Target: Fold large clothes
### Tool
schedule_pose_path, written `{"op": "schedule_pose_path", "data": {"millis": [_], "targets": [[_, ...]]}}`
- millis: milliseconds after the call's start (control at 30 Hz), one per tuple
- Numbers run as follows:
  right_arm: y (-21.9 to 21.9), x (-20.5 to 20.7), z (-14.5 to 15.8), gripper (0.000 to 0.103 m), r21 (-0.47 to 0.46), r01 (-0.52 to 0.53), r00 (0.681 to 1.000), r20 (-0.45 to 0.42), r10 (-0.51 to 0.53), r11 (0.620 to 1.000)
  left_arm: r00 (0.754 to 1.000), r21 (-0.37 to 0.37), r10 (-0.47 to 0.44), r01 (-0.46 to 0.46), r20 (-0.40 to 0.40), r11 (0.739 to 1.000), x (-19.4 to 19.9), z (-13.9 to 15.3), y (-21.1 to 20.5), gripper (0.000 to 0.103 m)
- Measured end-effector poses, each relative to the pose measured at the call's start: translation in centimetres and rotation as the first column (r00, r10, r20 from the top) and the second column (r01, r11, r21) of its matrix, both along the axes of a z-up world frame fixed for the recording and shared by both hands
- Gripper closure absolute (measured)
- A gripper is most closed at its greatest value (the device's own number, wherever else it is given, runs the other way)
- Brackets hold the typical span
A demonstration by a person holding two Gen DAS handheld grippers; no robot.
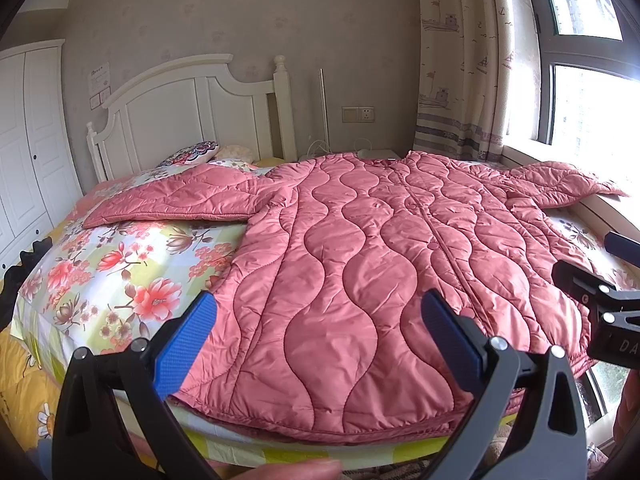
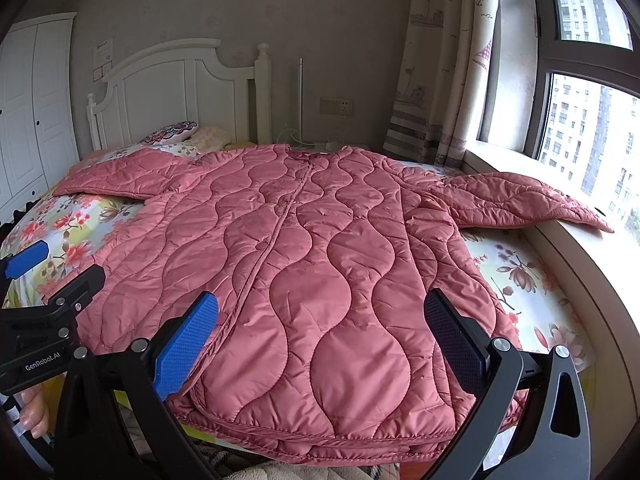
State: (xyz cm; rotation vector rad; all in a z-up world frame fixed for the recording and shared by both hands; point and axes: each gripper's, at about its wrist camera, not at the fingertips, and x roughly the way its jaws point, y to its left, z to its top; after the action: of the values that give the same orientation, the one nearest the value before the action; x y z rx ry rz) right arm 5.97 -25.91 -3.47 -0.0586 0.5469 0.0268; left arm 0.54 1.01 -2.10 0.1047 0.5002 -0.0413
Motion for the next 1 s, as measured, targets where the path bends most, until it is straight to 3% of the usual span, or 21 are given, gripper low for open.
{"op": "schedule_pose_path", "data": {"millis": [267, 433, 567, 667, 800, 867, 1000], "targets": [[0.0, 0.0, -0.2, 0.005, 0.002, 0.002, 1.0, -0.004, -0.002, 1.0, 1.0, -0.004, -0.001, 0.001, -0.021, 1.0, -0.2, -0.3, 0.1, 0.002], [-0.2, 0.3, -0.6, 0.005, -0.003, 0.005, 1.0, -0.016, -0.006, 1.0, 0.997, -0.018, -0.018, 0.016, -0.076, 1.0, 1.5, -0.3, 0.0, 0.002], [-2.1, 2.2, -0.8, 0.005, -0.013, 0.027, 0.999, -0.037, -0.027, 1.0, 0.976, -0.023, -0.08, 0.077, -0.201, 0.997, 6.3, -1.0, -0.4, 0.002], [-7.2, 5.6, -0.2, 0.005, 0.081, 0.112, 0.991, -0.086, -0.105, 0.99, 0.94, -0.013, -0.092, 0.093, -0.329, 0.996, 13.5, -2.4, -0.4, 0.002], [-16.6, 12.3, 0.0, 0.005, 0.2, 0.336, 0.936, -0.175, -0.304, 0.92, 0.923, 0.08, -0.007, 0.041, -0.384, 0.996, 22.6, -4.7, -0.2, 0.002], [-20.4, 15.7, -0.5, 0.005, 0.217, 0.427, 0.897, -0.228, -0.38, 0.878, 0.912, 0.046, -0.002, 0.023, -0.41, 0.999, 26.3, -5.4, 0.4, 0.002], [-26.8, 21.8, -2.5, 0.005, 0.296, 0.543, 0.83, -0.33, -0.45, 0.786, 0.906, -0.026, -0.012, 0.001, -0.423, 1.0, 29.3, -6.1, 1.3, 0.002]]}}
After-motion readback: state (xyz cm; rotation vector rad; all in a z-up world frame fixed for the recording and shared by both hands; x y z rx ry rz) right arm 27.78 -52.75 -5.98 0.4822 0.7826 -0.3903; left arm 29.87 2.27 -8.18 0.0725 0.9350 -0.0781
